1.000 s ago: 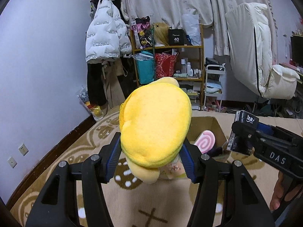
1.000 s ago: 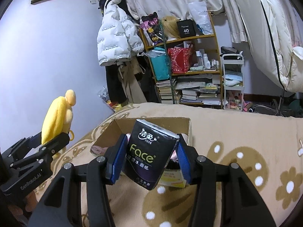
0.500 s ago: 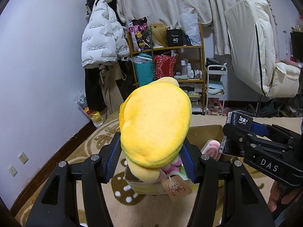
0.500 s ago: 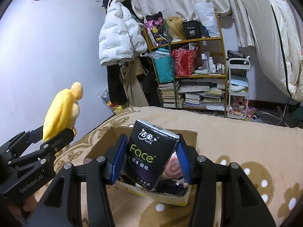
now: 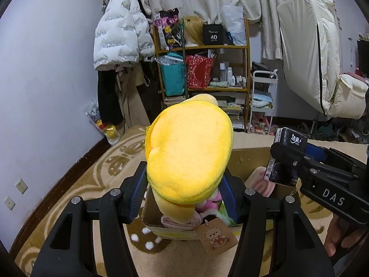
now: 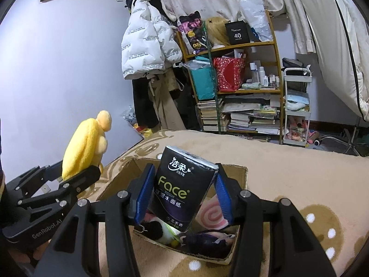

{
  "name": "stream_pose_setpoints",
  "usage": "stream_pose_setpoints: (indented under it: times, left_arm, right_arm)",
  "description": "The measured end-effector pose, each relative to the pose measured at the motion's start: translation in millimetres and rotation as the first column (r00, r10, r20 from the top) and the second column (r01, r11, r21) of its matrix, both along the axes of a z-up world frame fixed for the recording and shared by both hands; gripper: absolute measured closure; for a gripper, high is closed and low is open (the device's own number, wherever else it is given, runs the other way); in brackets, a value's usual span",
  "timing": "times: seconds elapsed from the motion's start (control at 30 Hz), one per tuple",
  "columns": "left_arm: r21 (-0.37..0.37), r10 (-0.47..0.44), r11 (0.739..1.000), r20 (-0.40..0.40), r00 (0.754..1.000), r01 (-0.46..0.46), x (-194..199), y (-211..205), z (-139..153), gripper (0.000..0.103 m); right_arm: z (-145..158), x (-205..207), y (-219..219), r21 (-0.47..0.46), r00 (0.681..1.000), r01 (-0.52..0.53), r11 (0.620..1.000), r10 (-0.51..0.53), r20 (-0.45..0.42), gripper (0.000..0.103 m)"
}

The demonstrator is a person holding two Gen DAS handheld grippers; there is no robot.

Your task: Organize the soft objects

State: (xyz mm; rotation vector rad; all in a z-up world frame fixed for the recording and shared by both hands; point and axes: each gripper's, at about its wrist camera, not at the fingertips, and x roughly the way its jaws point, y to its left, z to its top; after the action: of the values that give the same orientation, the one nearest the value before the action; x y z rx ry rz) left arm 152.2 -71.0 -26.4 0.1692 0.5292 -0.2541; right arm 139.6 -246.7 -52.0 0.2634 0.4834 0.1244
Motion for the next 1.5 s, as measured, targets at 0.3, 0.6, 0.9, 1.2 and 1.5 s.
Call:
stream_pose_setpoints:
  times: [0.3,0.6,0.9,1.2,1.5]
  left_arm:
    - [0.021,-0.014,1.000,-0.060,0.998,0.015,9.5,-5.9,-18.4,0.041]
    - [0.041,0.020,0.999,-0.083,0.996,-0.017,12.2,-2.8,-26.1,0.038]
    - [0.039,0.031,0.999,-0.092,0.995,-0.028,-5.9,7.4,-19.2,0.030]
    - [0.014,0.047,0.999,-0.093,0.995,-0.046,-35.2,18.3,-3.4,0.022]
    - [-0.002,0.057,0.998,-0.059,0.997,-0.057,-69.6,34.2,18.5,0.009]
  right_arm:
    - [-18.9,10.9,-7.3,0.080,0.999,-0.018,0.997,0.021,-0.048,0.047]
    - [-23.8,11.5,-9.7,0.094,0.997,-0.019,0.995,0.025,-0.072,0.046]
    - [-12.9,0.3,-9.7,0.082,0.998,-0.008,0.997,0.013,-0.062,0.045]
    - [7.4,-31.6,-11.7,0.036,0.999,0.033,0.999,-0.031,-0.040,0.025]
    - [34.5,-71.7,-13.6,0.010,0.997,0.081,0.997,-0.081,-0.007,0.000]
